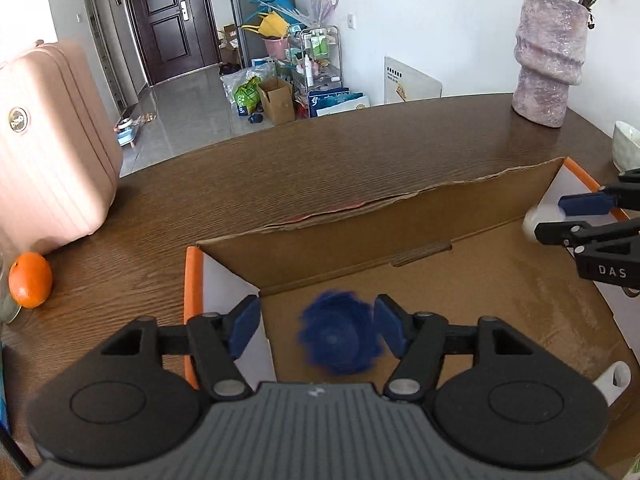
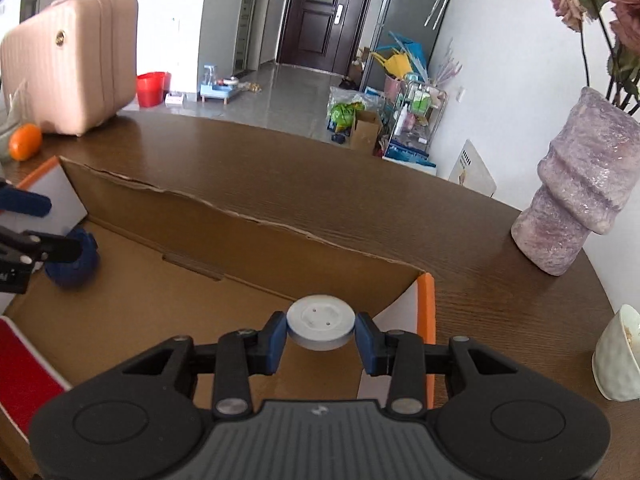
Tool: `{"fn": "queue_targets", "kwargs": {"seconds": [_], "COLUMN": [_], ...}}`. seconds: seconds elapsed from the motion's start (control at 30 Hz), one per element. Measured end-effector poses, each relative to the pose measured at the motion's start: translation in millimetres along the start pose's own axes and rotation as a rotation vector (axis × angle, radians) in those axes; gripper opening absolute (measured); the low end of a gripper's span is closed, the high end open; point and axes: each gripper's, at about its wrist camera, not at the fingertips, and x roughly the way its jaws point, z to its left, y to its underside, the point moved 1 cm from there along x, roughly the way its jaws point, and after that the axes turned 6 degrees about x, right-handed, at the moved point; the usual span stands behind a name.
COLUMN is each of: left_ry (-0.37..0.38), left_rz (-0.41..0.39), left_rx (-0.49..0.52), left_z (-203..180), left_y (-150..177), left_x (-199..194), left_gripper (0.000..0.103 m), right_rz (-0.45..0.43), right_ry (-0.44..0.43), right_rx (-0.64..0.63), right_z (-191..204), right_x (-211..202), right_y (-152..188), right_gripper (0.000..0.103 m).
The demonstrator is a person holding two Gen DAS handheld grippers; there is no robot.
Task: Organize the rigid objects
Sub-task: 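Open the left tool dropping the blue cap while the right tool drops the white lid, then withdraw both open tools from the box back toward the remaining items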
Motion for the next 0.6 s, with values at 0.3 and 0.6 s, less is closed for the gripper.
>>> {"fn": "queue_targets", "kwargs": {"seconds": [0.3, 0.6], "left_ry": [-0.011, -0.019], "left_rz": [-0.054, -0.179], "left_rx": [-0.030, -0.035], "left_z": [3.1, 1.4], "left_y": [3.7, 47.1], "left_x": [-56.3, -170.9], "left_gripper": [0.073, 0.079], "right_rz": [-0.038, -0.146], "right_ry": [-0.027, -0.064], "right_rx": [0.021, 0.026], "right_z": [-8.9, -21.8], "right_x": [-44.4, -156.7], "right_y": [-1.0, 31.6], "right_gripper": [0.036, 0.046]}}
